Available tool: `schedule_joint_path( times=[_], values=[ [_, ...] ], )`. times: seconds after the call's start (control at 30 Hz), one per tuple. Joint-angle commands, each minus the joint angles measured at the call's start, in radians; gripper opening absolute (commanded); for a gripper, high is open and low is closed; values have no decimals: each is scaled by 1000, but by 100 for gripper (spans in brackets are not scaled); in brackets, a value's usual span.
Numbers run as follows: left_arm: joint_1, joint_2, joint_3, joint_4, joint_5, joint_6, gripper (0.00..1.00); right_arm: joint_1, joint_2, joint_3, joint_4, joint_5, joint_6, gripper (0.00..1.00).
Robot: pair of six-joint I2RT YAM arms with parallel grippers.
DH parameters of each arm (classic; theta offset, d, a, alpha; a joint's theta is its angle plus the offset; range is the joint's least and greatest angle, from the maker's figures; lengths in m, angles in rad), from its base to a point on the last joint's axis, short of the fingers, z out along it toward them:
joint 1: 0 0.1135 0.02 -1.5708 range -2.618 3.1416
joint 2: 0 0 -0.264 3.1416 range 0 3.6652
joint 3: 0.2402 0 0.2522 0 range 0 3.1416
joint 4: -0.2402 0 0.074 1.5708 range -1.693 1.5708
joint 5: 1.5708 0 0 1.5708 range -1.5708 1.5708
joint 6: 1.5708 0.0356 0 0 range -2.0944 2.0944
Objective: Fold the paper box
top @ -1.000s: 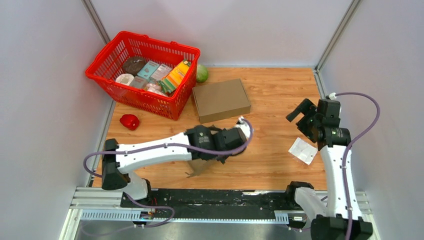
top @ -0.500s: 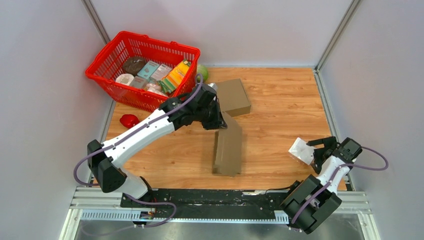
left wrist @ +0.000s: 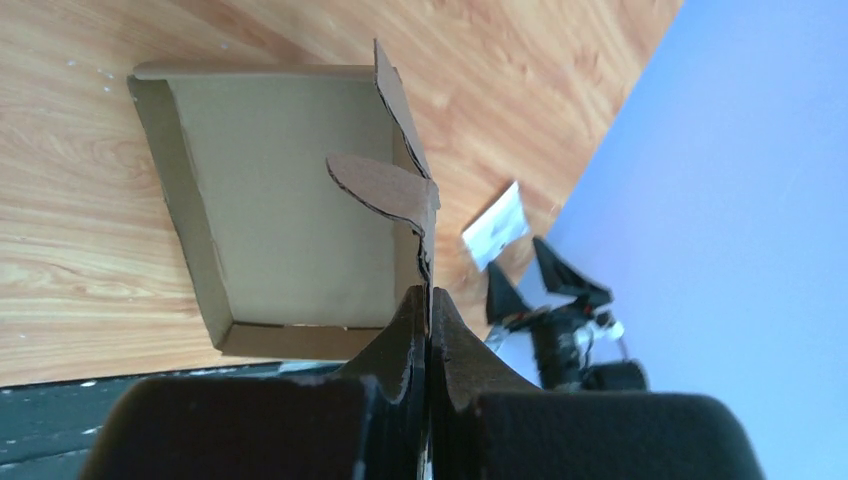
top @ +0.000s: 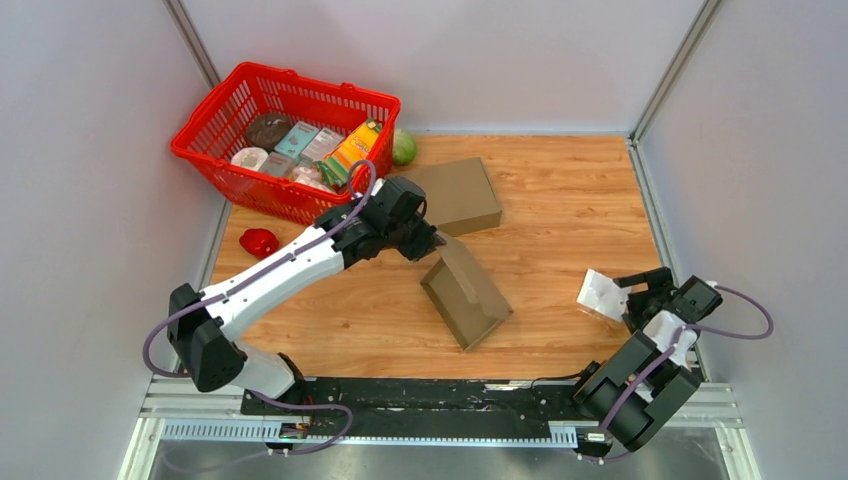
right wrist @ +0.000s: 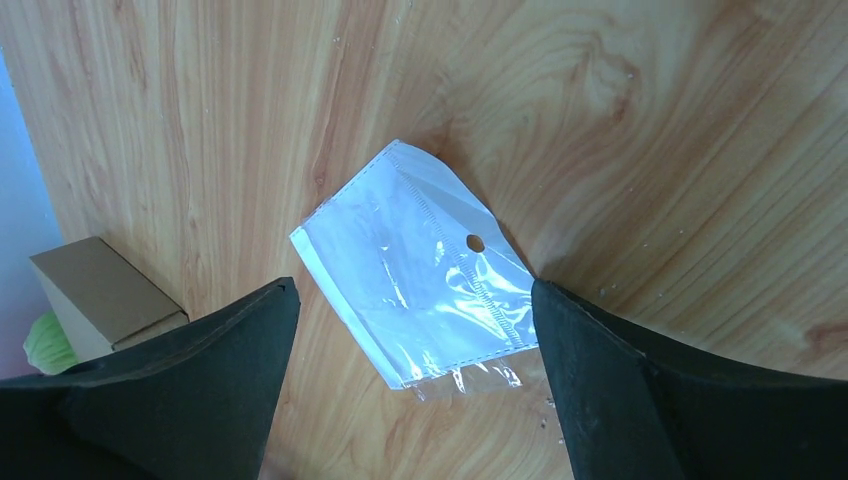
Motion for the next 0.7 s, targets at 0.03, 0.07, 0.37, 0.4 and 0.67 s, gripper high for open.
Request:
schedule_joint_path(
  times=[0.03, 0.07, 0.37, 0.4, 0.67],
  values=[
    [27, -16, 96, -149, -165, -208, 0, 10, -27, 5, 49, 71, -51, 100],
    [33, -11, 99, -162, -168, -225, 0, 24, -16, 53, 35, 92, -64, 100],
    [59, -30, 50, -228, -306, -400, 0, 316, 68, 208, -256, 476, 19, 100],
    [65, -34, 45, -257, -315, -447, 0, 337, 83, 235, -305, 477, 27, 100],
    [81, -36, 59, -326, -348, -552, 0, 408, 221, 309, -368, 507, -13, 100]
  ],
)
